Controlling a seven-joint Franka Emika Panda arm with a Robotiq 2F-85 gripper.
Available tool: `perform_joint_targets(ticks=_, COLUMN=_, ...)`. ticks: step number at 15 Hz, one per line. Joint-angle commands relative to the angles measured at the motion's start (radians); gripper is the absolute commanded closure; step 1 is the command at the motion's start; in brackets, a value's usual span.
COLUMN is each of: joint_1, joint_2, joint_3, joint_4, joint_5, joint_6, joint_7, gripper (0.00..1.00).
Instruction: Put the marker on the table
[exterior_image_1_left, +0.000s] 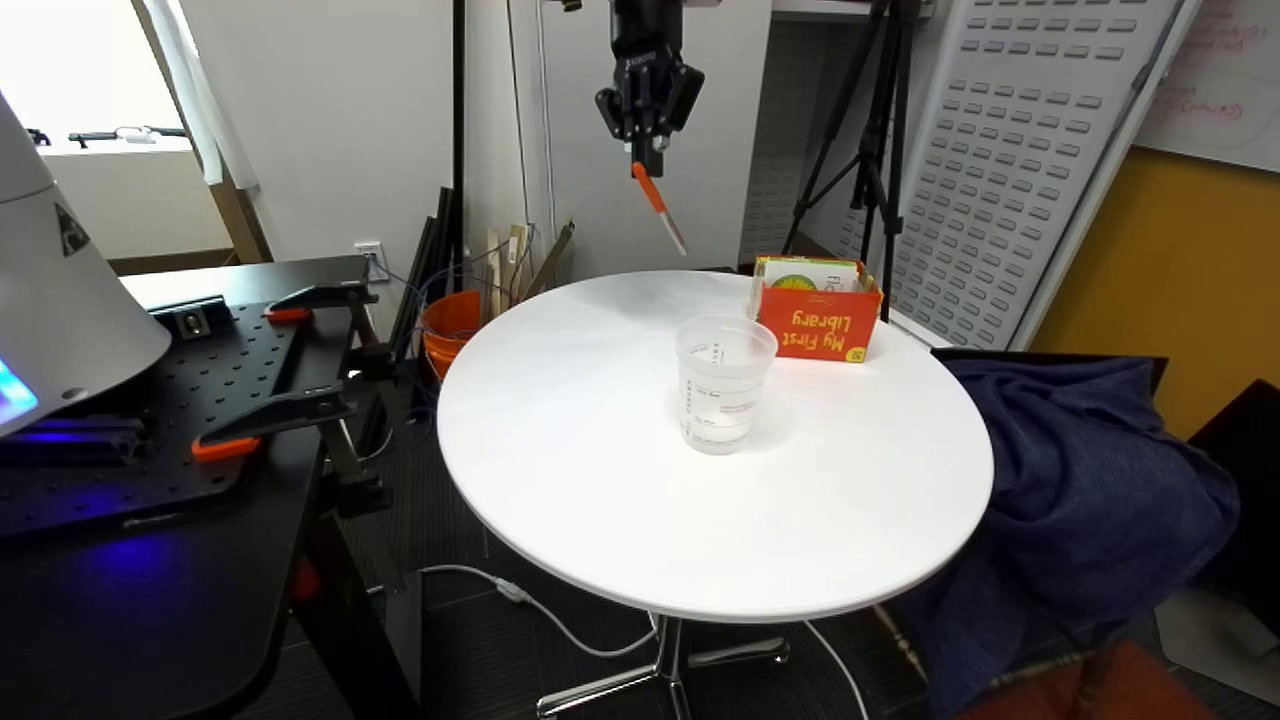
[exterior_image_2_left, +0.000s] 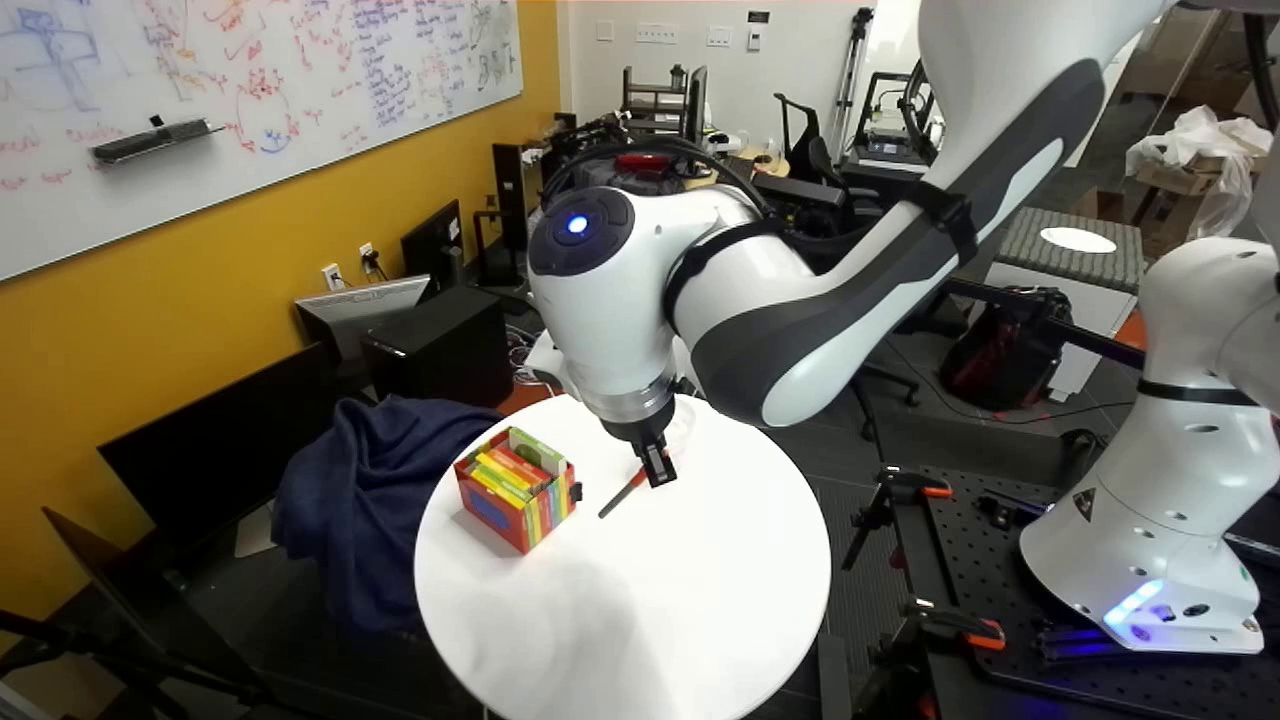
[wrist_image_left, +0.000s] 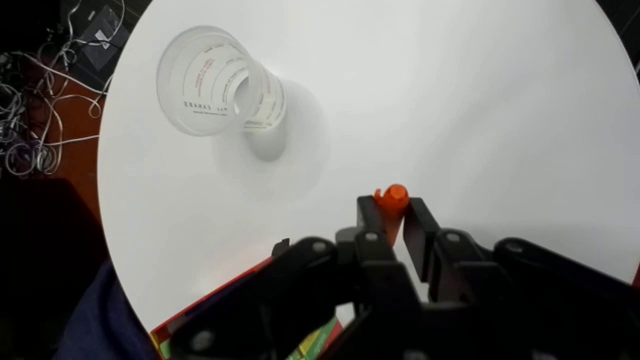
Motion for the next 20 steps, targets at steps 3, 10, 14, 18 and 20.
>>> perform_joint_targets(ticks=3, joint_1=0.016, joint_2=0.02, joint_3=0.005, joint_4=-0.013, joint_5=0.013, joint_6=0.099, joint_7=0.061, gripper=0.95)
perform_joint_targets(ticks=10, joint_1=0.022, joint_2=0.033, joint_3=-0.004, joint_4=-0.078, joint_5=0.014, joint_6=0.249, joint_7=0.096, gripper=0.95)
perform_joint_targets(ticks=14, joint_1=0.039, joint_2=0.033, joint_3=-0.025, joint_4=-0.134, joint_5=-0.02, joint_6=0.371, joint_7=0.173, gripper=0.95)
perform_joint_targets(ticks=18, joint_1=0.074, joint_2=0.028, joint_3=-0.068, joint_4=-0.188, joint_5=-0.085, joint_6=0.487, joint_7=0.266, gripper=0.95)
perform_joint_targets(ticks=20, joint_1=0.092, joint_2=0.026, joint_3=-0.093, joint_4=-0.209, joint_5=-0.115, joint_6=0.526, joint_7=0.314, gripper=0.95)
